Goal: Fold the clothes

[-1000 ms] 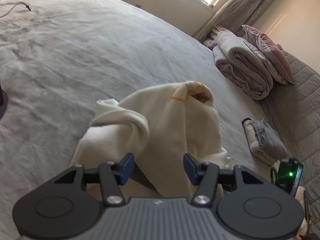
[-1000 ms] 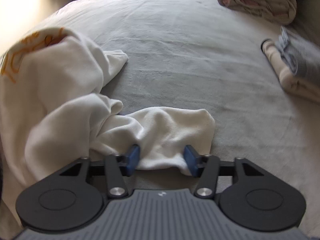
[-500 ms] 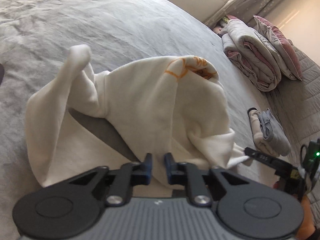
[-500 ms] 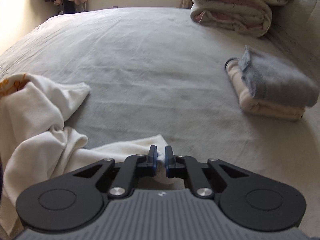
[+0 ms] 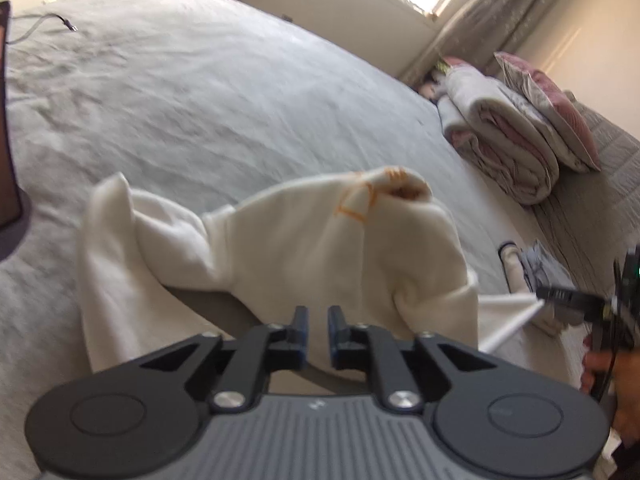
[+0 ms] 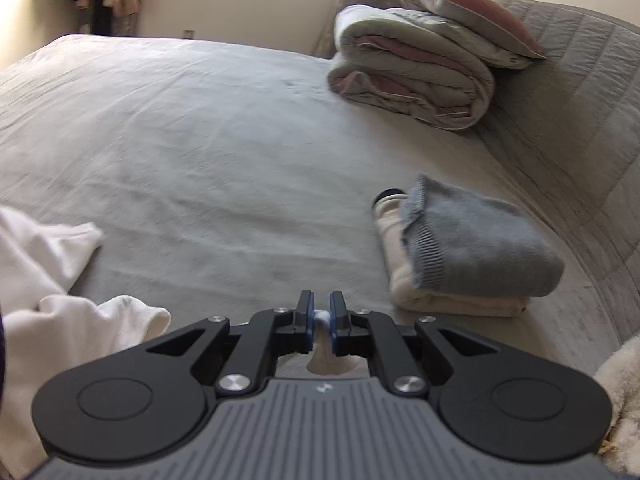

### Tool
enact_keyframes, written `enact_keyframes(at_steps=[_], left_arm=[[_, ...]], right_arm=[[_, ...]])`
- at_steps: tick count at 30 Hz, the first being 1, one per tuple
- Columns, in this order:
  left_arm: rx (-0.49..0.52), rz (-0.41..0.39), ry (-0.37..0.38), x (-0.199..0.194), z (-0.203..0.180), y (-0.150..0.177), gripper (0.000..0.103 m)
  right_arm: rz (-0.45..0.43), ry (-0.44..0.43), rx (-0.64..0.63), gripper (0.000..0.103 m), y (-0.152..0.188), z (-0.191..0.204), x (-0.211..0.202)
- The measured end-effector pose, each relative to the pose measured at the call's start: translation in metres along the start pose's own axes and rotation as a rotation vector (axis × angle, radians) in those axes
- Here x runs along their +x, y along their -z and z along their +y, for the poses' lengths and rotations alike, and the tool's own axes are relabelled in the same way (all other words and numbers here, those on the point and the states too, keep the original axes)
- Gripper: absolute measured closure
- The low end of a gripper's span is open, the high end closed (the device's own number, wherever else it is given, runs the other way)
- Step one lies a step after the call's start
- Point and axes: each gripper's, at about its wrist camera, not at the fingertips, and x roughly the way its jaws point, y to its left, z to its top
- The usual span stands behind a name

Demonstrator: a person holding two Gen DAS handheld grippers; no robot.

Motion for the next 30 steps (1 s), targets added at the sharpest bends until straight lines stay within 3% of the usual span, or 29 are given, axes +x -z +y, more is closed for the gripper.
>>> enact_keyframes(at_steps=[4,7,11,12,18,26,30], left_arm=[[-0.015,0.052,0.005,0.014,-0.003,0.003,0.063],[-0.043,0.085,0.002,0.023,-0.002,0.004,0.055],[-0.083,0.122,-0.015,0.034,0.001,0.006,0.053],[-0.091,0.128,-0.023,0.037,0.001,0.006,0.053],[-0.111,0.139,-0.039,0.041,0.004,0.007,0.053],[-0.14,0.178,0.012,0.047,0.007,0.012,0.052],[-0.142,0.191,0.018,0.048,0.005,0.015,0.052]], right_arm=[[0.043,-0.018,-0.016,0.095,0.0,-0.005,0.003],[0.064,-0.081,-0.022,0.09,0.006,0.0,-0.003],[0.09,-0.175,-0.018,0.06,0.016,0.008,-0.014],[0.094,-0.206,-0.015,0.057,0.019,0.011,-0.018],[0.104,-0.352,-0.042,0.055,0.042,0.034,-0.043],[0.086,-0.543,-0.077,0.049,0.081,0.062,-0.076],[0.082,-0.581,-0.113,0.049,0.096,0.079,-0.078]])
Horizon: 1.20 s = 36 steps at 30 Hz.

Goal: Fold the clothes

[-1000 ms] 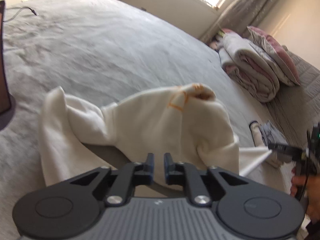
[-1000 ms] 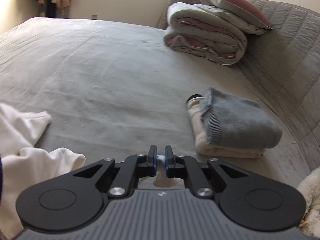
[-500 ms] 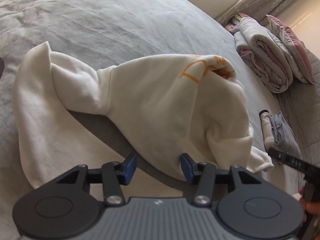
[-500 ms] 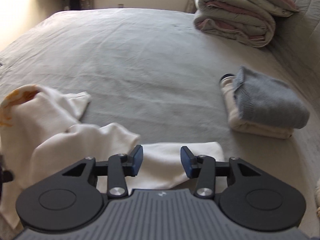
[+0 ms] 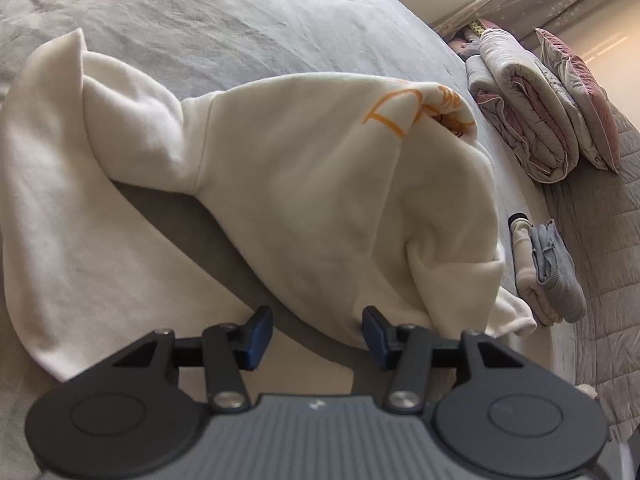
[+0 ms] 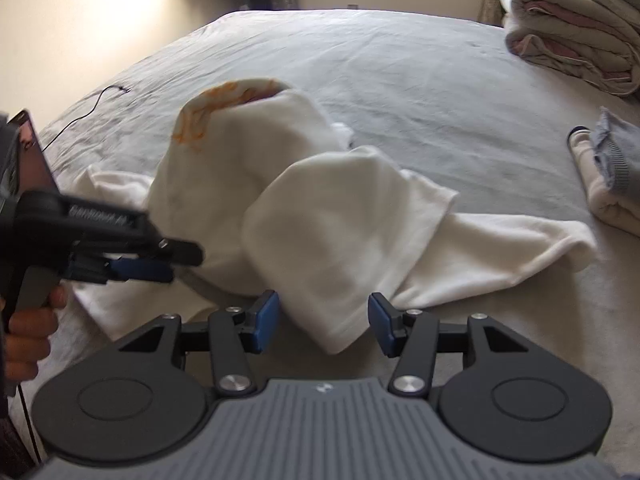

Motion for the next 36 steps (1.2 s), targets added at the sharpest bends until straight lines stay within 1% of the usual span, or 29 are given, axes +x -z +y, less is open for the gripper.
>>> enact_keyframes(at_steps=[2,5,11,13,15,16,18,19,20,21,22,23,24,25,27,30,33,36], left_arm=[[0.005,0.01,0.005,-0.001,-0.001,0.001,0.052],[0.049,0.046,0.027,-0.008,-0.002,0.001,0.052],[0.231,0.158,0.006,-0.013,-0.002,0.017,0.052],[0.307,0.173,0.003,-0.015,-0.004,0.027,0.051],[0.383,0.178,0.002,-0.017,-0.007,0.037,0.048],[0.421,0.176,0.003,-0.019,-0.008,0.042,0.047],[0.483,0.153,-0.006,-0.022,-0.009,0.052,0.046],[0.504,0.136,-0.013,-0.024,-0.009,0.057,0.046],[0.514,0.115,-0.028,-0.025,-0.007,0.061,0.049],[0.521,0.098,-0.048,-0.026,-0.007,0.063,0.058],[0.526,0.083,-0.068,-0.026,-0.007,0.064,0.061],[0.531,0.068,-0.088,-0.027,-0.006,0.065,0.068],[0.536,0.054,-0.108,-0.027,-0.006,0.066,0.079],[0.531,0.043,-0.124,-0.028,-0.004,0.065,0.084],[0.497,0.028,-0.147,-0.03,0.001,0.06,0.098],[0.424,0.008,-0.181,-0.033,0.012,0.048,0.099],[0.391,-0.04,-0.24,-0.038,0.019,0.04,0.1],[0.348,-0.074,-0.273,-0.041,0.026,0.03,0.1]], right_arm=[[-0.004,0.008,-0.019,0.049,0.004,0.005,0.005],[-0.013,0.022,-0.03,0.049,0.006,0.005,0.012],[-0.017,0.046,-0.015,0.05,0.007,-0.002,0.02],[-0.017,0.042,-0.009,0.053,0.007,-0.003,0.022],[-0.02,0.042,-0.004,0.062,0.008,-0.004,0.023],[-0.021,0.045,-0.001,0.064,0.009,-0.004,0.023],[-0.024,0.05,0.008,0.078,0.009,-0.004,0.023],[-0.025,0.051,0.013,0.08,0.01,-0.004,0.023],[-0.026,0.052,0.019,0.083,0.01,-0.004,0.022],[-0.027,0.053,0.025,0.086,0.011,-0.005,0.021],[-0.029,0.053,0.029,0.087,0.011,-0.005,0.019],[-0.031,0.054,0.034,0.088,0.011,-0.005,0.017],[-0.033,0.052,0.037,0.089,0.011,-0.006,0.014],[-0.036,0.049,0.041,0.09,0.012,-0.006,0.011],[-0.037,0.042,0.046,0.091,0.013,-0.006,0.004],[-0.033,0.026,0.054,0.091,0.014,-0.005,-0.006],[-0.035,0.015,0.053,0.091,0.014,-0.003,-0.018],[-0.035,0.0,0.052,0.091,0.014,0.0,-0.031]])
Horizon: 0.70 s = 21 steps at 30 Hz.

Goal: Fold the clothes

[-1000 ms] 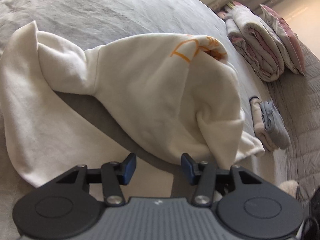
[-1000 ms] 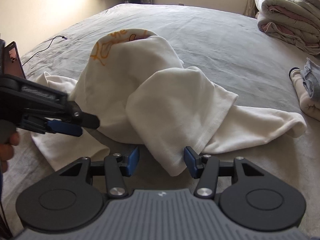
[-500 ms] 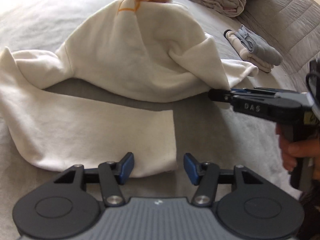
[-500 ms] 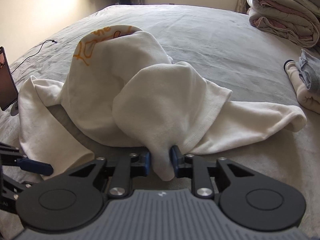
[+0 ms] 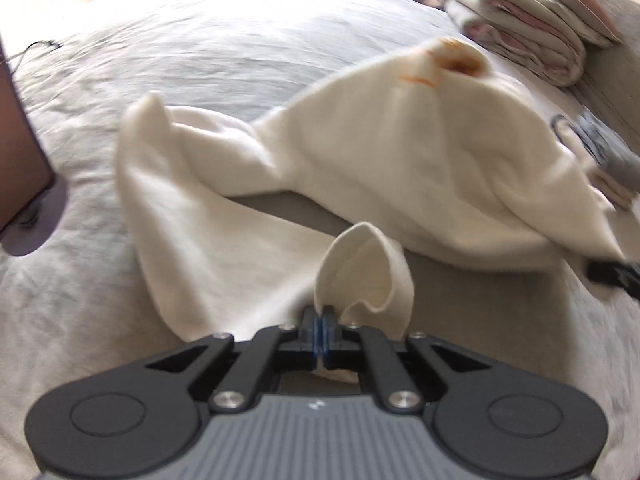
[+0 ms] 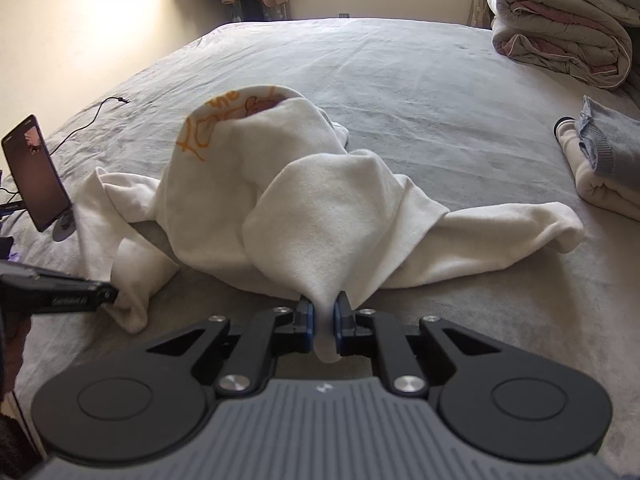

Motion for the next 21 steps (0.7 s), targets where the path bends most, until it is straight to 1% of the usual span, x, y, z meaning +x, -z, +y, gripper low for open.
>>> enact_keyframes(at_steps=[2,5,6,8,10,14,17,19,21], left_arm=[[-0.026,-0.028,-0.041,-0.001,0.006,-0.004,0.1],[-0.039,-0.093,-0.138,-0.006,0.012,-0.009,0.101],[-0.046,-0.107,-0.157,-0.008,0.014,-0.011,0.101],[-0.066,-0.12,-0.165,-0.012,0.017,-0.014,0.101],[-0.078,-0.126,-0.156,-0.018,0.018,-0.015,0.1],[-0.1,-0.127,-0.102,-0.027,0.024,-0.018,0.099],[-0.102,-0.133,-0.071,-0.033,0.024,-0.017,0.096],[-0.104,-0.14,-0.053,-0.037,0.021,-0.017,0.092],[-0.113,-0.142,-0.026,-0.039,0.02,-0.017,0.084]], right_arm=[[0.002,-0.012,0.002,0.091,0.001,0.002,-0.009],[0.012,-0.039,0.005,0.091,0.004,0.006,-0.021],[0.017,-0.049,0.007,0.091,0.006,0.007,-0.025],[0.032,-0.074,0.011,0.091,0.009,0.011,-0.032],[0.05,-0.088,0.008,0.091,0.014,0.016,-0.038],[0.078,-0.125,-0.004,0.091,0.023,0.026,-0.048],[0.095,-0.157,-0.008,0.091,0.029,0.035,-0.055],[0.108,-0.182,-0.009,0.091,0.032,0.04,-0.06],[0.122,-0.205,-0.011,0.091,0.035,0.044,-0.065]])
